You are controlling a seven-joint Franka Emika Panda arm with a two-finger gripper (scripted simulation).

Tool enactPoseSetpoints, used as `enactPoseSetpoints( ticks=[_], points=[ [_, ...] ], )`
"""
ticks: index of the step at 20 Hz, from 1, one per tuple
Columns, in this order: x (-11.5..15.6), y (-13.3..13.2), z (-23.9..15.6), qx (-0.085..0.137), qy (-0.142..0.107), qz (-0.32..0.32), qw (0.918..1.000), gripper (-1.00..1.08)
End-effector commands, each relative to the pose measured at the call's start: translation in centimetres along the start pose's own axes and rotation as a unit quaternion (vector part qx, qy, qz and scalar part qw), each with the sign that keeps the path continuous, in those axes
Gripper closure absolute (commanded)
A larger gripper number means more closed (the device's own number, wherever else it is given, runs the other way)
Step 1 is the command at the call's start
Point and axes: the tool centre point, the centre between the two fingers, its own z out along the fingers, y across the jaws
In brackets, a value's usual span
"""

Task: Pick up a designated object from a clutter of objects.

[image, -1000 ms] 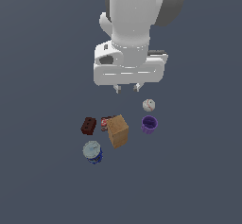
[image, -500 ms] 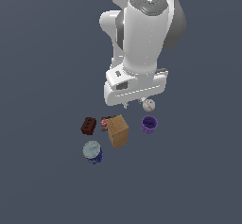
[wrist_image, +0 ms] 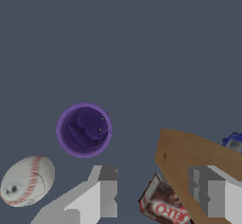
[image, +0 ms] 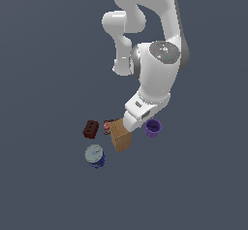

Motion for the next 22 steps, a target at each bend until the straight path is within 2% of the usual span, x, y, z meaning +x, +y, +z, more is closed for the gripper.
enactPoseSetpoints(
  ticks=[1, 11, 16, 22],
  points=[
    [0.6, -0.8, 1.9, 0.002, 0.0, -0.043, 0.9991, -0.2],
    [1.9, -3.3, 6.9, 0.008, 0.003, -0.151, 0.9885, -0.2],
    [2.1, -3.8, 7.8, 0.01, 0.004, -0.171, 0.9852, -0.2],
    [2.1, -3.9, 8.2, 0.01, 0.004, -0.17, 0.9853, -0.2]
  ],
)
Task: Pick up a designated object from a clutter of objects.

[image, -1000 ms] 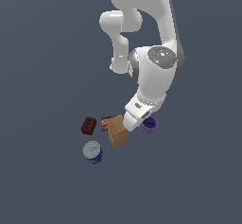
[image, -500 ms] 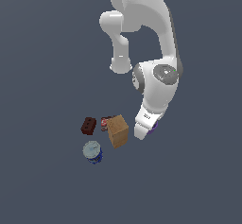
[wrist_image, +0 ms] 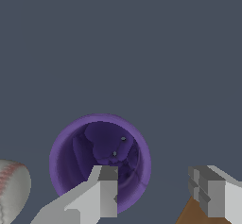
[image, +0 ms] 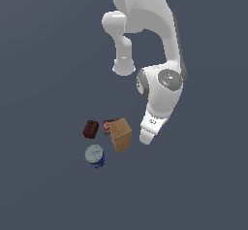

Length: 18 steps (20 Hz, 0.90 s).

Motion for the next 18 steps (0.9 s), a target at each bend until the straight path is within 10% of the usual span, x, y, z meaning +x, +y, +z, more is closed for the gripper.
enactPoseSetpoints(
  ticks=[1, 10, 11, 18],
  points=[
    [0.0, 0.0, 0.5, 0.0, 0.0, 0.0, 1.0, -0.2],
    [0.0, -0.1, 3.0, 0.0, 0.0, -0.003, 1.0, -0.2],
    [0.0, -0.1, 3.0, 0.0, 0.0, -0.003, 1.0, 1.08],
    [0.0, -0.1, 3.0, 0.0, 0.0, -0.003, 1.0, 1.08]
  ],
)
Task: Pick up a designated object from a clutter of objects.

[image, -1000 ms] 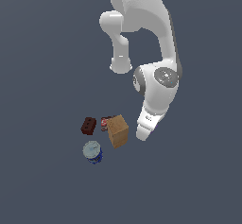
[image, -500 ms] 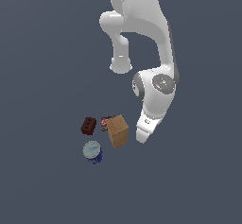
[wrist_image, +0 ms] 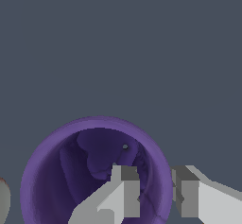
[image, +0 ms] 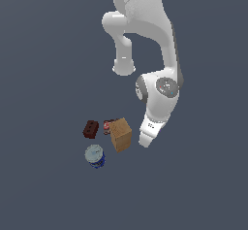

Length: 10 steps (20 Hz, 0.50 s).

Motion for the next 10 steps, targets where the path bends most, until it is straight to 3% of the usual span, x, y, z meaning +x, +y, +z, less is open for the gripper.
enactPoseSetpoints(
  ticks=[1, 10],
  points=[
    [0.0, 0.0, 0.1, 0.0, 0.0, 0.0, 1.0, 1.08],
    [-0.3, 0.3, -1.5, 0.0, 0.0, 0.0, 1.0, 1.08]
  ],
)
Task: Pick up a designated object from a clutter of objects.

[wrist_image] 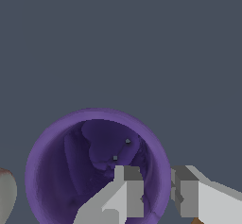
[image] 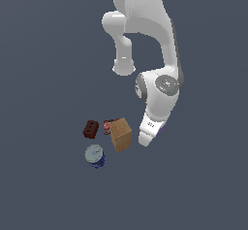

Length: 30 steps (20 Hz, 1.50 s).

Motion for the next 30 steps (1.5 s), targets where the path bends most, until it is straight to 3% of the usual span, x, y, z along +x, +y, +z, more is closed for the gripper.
enactPoseSetpoints(
  ticks=[1, 10, 30],
  points=[
    [-0.2, 0.3, -1.1, -0.001, 0.001, 0.0, 1.0, 1.08],
    [-1.5, 1.7, -7.8, -0.001, 0.001, 0.0, 1.0, 1.08],
    [-5.6, 6.7, -29.0, 0.0, 0.002, 0.0, 1.0, 1.08]
  ],
)
